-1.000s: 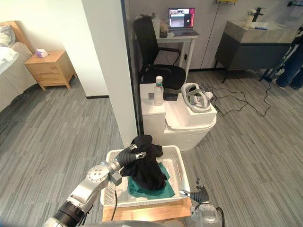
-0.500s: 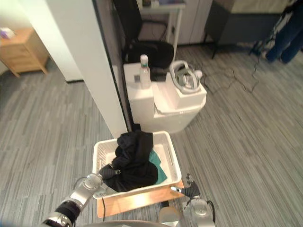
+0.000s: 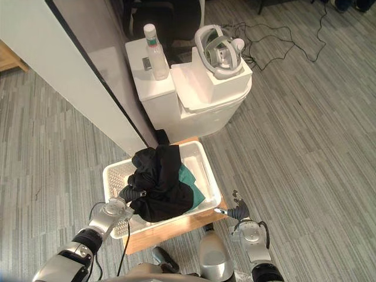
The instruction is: Tidy the bed and pick cloth on bed and put in laundry
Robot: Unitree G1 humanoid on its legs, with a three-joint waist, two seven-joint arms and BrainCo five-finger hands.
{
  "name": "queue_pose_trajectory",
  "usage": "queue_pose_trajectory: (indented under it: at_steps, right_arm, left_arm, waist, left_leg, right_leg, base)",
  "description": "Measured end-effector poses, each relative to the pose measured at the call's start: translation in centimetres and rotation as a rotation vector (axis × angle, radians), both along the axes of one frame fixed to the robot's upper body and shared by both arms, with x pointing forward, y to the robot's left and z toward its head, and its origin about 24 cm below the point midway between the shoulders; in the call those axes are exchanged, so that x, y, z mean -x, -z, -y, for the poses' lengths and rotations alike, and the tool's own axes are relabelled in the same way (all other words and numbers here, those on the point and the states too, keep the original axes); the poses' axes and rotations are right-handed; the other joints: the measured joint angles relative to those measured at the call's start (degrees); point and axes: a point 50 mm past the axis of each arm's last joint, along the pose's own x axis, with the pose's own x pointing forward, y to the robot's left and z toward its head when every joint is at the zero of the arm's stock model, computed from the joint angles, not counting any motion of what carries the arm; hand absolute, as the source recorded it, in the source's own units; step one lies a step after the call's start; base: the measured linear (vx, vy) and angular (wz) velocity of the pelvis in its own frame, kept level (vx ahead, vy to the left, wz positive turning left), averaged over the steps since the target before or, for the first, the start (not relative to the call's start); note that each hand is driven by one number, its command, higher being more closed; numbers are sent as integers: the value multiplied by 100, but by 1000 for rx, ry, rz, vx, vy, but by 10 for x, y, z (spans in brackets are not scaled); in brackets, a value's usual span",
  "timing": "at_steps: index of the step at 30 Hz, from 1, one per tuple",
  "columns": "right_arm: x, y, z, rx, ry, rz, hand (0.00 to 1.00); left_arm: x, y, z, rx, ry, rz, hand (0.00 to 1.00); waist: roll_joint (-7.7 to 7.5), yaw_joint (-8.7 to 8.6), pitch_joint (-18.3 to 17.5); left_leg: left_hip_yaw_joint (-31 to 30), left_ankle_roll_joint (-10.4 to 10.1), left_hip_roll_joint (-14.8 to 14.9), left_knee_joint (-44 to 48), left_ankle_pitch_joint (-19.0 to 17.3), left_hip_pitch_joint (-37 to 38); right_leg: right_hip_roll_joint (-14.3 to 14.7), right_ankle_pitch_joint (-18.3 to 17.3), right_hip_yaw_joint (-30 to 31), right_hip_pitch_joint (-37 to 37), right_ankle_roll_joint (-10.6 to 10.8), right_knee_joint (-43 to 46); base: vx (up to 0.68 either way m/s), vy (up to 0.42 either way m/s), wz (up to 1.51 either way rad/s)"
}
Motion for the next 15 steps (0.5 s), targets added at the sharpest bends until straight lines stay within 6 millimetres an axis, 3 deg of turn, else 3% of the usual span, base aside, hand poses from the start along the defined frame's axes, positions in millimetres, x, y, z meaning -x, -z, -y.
queue_pose_trajectory:
  at_steps: [9,15]
  right_arm:
    - [18,6,5,-5,36,-22,0]
    - [36,15,8,-7,61,-77,0]
  left_arm:
    - [10,-30,23,307,35,172,0]
    - [19,-44,15,392,26,238,0]
  waist:
    - [10,38,-28]
    - [5,238,-444]
  left_leg:
    - [-455,22,-10,4,10,136]
    - [-652,30,-7,-10,12,159]
  right_leg:
    - [-103,-17,-368,393,22,-74]
    - [-103,-52,-560,549,16,-136]
  base:
    - [-60,0,24]
    - [-23,-7,18]
